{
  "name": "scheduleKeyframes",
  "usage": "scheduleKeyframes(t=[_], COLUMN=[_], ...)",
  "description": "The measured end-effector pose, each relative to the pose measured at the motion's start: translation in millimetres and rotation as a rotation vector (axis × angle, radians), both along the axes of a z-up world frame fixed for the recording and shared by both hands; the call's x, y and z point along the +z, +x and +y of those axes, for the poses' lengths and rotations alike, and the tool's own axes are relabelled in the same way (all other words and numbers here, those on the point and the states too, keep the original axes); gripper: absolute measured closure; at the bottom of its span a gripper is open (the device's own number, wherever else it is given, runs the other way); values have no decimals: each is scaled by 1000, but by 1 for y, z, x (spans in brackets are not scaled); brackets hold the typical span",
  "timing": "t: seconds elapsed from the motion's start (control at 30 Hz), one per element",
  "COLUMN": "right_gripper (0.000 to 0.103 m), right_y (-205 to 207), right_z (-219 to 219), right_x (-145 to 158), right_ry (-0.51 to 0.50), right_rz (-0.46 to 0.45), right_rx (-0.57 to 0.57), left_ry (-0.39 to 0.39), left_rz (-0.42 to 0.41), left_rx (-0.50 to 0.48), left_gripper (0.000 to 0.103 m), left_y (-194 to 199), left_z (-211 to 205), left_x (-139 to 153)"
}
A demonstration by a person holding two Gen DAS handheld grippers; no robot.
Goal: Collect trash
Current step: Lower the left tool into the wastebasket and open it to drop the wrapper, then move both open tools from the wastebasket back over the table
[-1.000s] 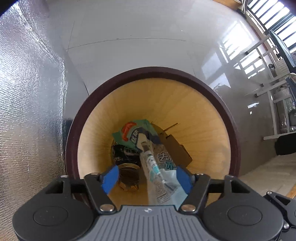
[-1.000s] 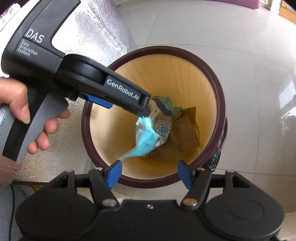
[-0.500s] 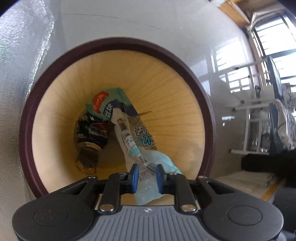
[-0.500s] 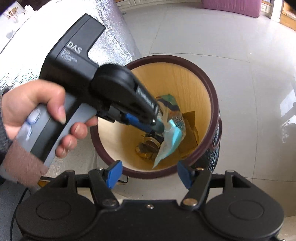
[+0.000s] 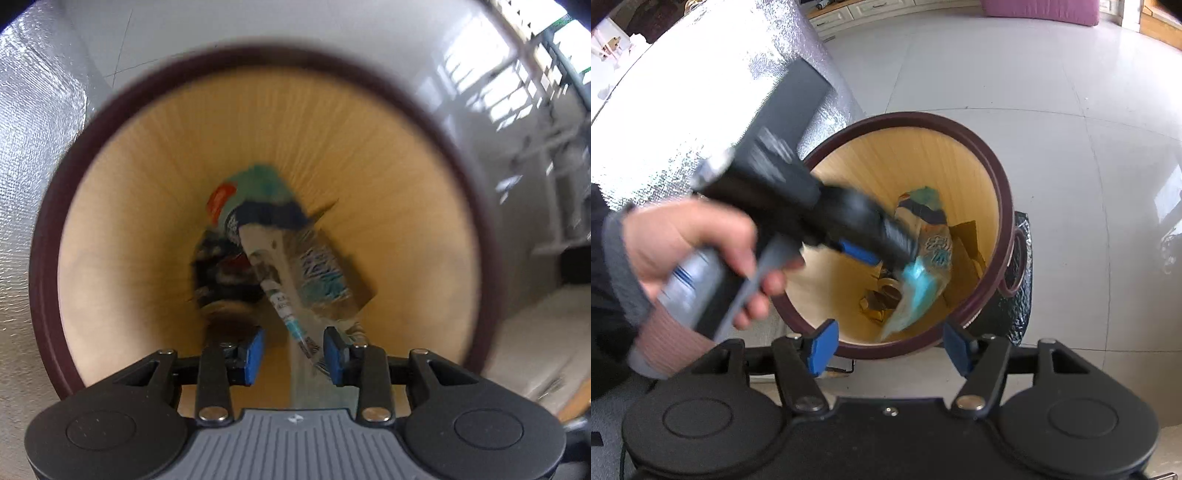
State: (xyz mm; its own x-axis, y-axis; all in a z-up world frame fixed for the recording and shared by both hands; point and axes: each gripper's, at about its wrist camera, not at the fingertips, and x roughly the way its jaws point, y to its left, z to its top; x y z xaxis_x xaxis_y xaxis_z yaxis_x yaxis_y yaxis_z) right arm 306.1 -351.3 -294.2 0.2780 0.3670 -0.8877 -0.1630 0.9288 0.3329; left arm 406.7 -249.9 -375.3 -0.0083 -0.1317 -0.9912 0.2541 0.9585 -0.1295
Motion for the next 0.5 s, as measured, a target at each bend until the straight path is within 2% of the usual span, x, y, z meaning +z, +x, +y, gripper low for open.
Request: scheduleKeyframes(t=[0.13, 0.2, 0.3, 0.37, 0.5], right_gripper=[39, 39, 39, 39, 40], right_y=[-2, -2, -5, -6, -10], right_z=[-1, -4, -6, -6, -3], right_x=[3, 6, 15, 22, 38], right_ry=[-3, -8, -16, -20, -41], right_rz=[-5, -8, -17, -31, -59], right_rx=[1, -5, -15, -22, -41], left_ry=[63, 36, -6, -31, -65], left_rz=[-7, -17, -67, -97, -152], left_rx=[-21, 6, 22, 22, 24], left_gripper=[68, 68, 61, 50, 43], left_y=[-3, -3, -5, -8, -18], left_z=[12, 21, 27, 32, 39], left_x=[-7, 3, 26, 41, 76])
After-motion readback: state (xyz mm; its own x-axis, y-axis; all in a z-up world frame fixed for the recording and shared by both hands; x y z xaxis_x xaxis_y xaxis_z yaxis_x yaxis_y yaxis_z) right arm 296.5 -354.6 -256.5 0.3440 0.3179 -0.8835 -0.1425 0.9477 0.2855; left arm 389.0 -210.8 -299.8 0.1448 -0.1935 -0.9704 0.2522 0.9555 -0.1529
